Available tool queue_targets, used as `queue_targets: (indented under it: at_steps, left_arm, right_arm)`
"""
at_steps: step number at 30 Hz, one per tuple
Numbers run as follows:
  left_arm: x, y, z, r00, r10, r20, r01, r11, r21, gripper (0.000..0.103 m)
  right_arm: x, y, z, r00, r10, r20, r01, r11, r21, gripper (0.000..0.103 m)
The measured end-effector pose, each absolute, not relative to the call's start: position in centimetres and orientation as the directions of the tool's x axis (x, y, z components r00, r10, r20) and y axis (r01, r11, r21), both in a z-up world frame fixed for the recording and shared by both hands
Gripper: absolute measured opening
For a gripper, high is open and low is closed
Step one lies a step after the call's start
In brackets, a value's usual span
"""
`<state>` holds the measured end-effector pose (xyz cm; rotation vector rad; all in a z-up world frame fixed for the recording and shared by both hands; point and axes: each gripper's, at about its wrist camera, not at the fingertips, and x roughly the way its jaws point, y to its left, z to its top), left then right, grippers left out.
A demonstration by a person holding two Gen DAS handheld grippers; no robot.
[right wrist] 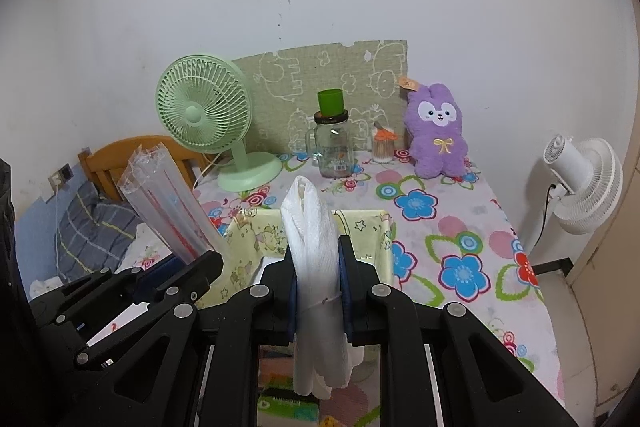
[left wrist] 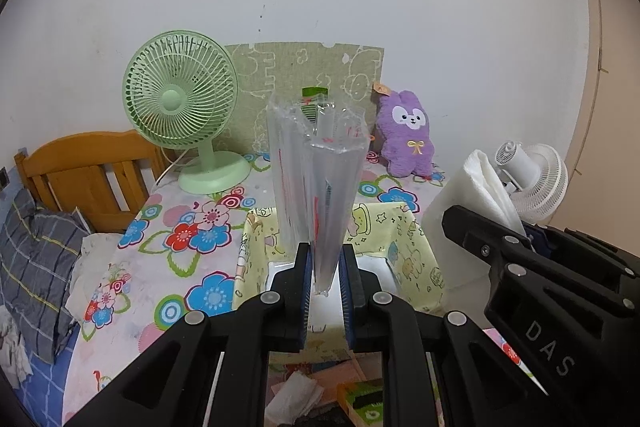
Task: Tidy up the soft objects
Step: 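Lift the straw bag with the left gripper while the right gripper carries the tissue pack over the basket, then open the left gripper dropping the straw bag into the basket while the right gripper lowers the tissue pack in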
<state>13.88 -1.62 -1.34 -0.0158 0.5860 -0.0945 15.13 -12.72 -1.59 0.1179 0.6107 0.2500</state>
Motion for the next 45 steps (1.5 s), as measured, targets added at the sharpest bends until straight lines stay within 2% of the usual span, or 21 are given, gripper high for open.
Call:
queue_targets:
  at_steps: [9, 26, 29, 34, 41, 45]
  left_arm:
    - [16.6, -1.6, -1.8, 0.82, -0.093, -0.565, 0.084, 0.996, -0.043, 0.011]
    - [21.7, -1.1, -5.9, 0.757, -0.118, -0.642, 0.098, 0.993, -0.067, 0.015]
    - [22.3, -1.1, -6.7, 0.747, -0.11, -0.655, 0.094, 0.994, -0.059, 0.021]
    - [23.1, -0.7, -7.6, 0.741, -0.093, -0.666, 0.071, 0.996, -0.059, 0.036]
    - [23.6, -0.3, -8.3, 0.738, -0.073, -0.671, 0.051, 0.997, -0.053, 0.043]
    - [23.9, -0.2, -8.6, 0.733, -0.095, -0.673, 0.062, 0.995, -0.074, 0.059]
  right_arm:
    - [17.8, -12.2, -2.1, 0.788, 0.273, -0.551, -0.202, 0.961, 0.187, 0.02]
    - [23.4, -11.4, -5.5, 0.747, 0.263, -0.611, -0.165, 0.963, 0.213, 0.02]
    - [24.2, -11.1, -6.4, 0.73, 0.268, -0.628, -0.163, 0.962, 0.221, 0.02]
    - [25.2, -10.6, -7.5, 0.709, 0.274, -0.649, -0.161, 0.96, 0.23, 0.02]
    - [26.3, -10.3, -9.0, 0.68, 0.28, -0.678, -0.156, 0.958, 0.24, 0.02]
    - [26.6, -9.7, -9.4, 0.673, 0.271, -0.688, -0.164, 0.962, 0.218, 0.02]
